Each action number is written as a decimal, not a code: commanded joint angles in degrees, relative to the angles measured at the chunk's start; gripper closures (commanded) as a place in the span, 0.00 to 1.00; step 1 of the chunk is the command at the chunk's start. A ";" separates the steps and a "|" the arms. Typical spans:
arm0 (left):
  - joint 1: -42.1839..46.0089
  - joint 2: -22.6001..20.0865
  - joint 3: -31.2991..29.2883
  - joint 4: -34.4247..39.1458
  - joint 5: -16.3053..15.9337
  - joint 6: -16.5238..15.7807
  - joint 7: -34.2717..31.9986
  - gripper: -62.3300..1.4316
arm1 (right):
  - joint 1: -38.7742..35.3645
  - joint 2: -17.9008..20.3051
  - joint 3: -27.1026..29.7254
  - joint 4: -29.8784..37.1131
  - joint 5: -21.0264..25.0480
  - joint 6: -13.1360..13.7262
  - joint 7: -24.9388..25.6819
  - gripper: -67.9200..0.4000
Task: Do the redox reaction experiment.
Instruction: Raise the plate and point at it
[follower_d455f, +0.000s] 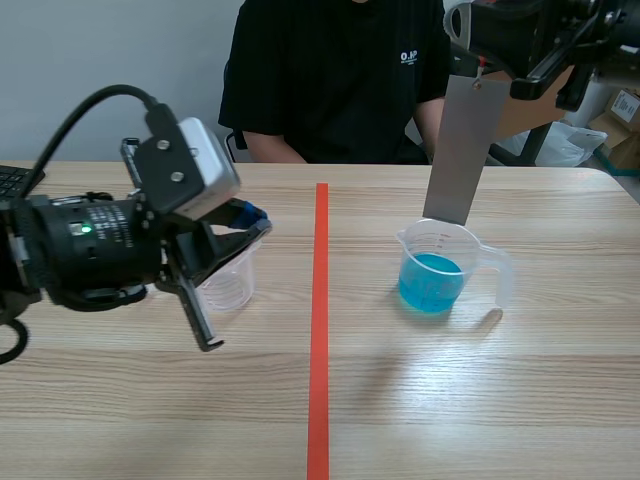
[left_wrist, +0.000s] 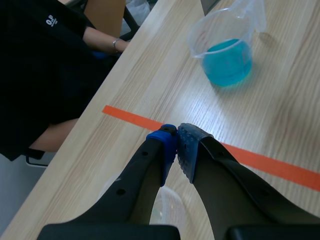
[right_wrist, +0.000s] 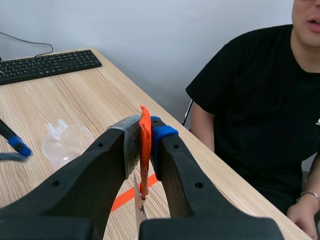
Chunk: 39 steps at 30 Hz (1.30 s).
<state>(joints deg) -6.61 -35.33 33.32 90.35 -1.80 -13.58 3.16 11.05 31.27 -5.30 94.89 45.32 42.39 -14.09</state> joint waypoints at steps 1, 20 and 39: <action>-1.53 2.75 0.98 -2.62 1.07 0.33 0.17 0.91 | 1.03 0.76 0.90 1.03 0.79 0.33 0.90 0.97; -15.58 21.51 9.22 -24.46 7.65 1.01 -0.37 0.91 | 1.03 0.76 0.90 1.03 0.79 0.33 0.90 0.97; -19.30 28.00 9.44 -30.77 7.39 1.01 -3.82 0.91 | 1.03 0.76 0.90 1.03 0.79 0.33 0.87 0.97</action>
<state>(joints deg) -25.26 -8.10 42.70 58.41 6.00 -12.36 0.19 11.05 31.27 -5.30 94.89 45.32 42.39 -14.06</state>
